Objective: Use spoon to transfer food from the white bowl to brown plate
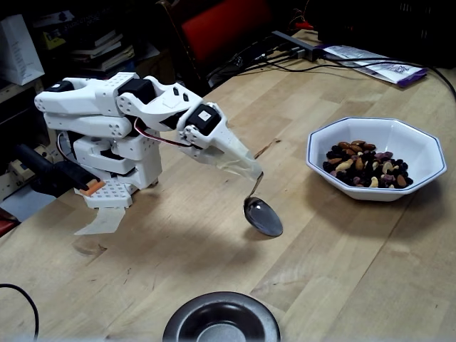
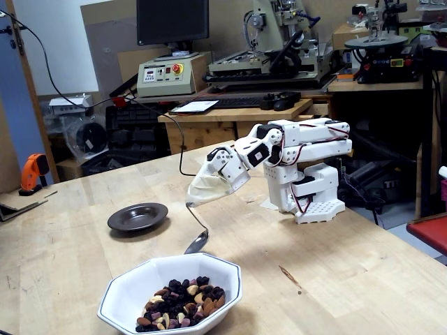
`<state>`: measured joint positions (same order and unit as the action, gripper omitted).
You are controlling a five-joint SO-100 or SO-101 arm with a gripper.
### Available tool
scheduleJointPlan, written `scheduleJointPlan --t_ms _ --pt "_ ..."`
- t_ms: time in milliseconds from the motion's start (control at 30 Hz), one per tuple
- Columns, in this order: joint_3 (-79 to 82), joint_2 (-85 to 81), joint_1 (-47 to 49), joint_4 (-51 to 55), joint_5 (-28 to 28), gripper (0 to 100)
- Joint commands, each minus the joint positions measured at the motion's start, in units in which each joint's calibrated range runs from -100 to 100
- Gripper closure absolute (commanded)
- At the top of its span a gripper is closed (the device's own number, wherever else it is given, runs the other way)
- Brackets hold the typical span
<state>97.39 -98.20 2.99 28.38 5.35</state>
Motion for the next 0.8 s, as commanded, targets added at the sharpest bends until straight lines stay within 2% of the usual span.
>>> scheduleJointPlan --t_ms 0,233,600,767 --pt "-5.1 0.2 0.0 -3.2 0.1 96" --pt "-16.3 0.3 0.3 -1.0 0.1 96" --pt "-32.0 0.3 0.7 13.8 0.1 96" --pt "-38.7 0.4 5.3 18.3 0.1 96"
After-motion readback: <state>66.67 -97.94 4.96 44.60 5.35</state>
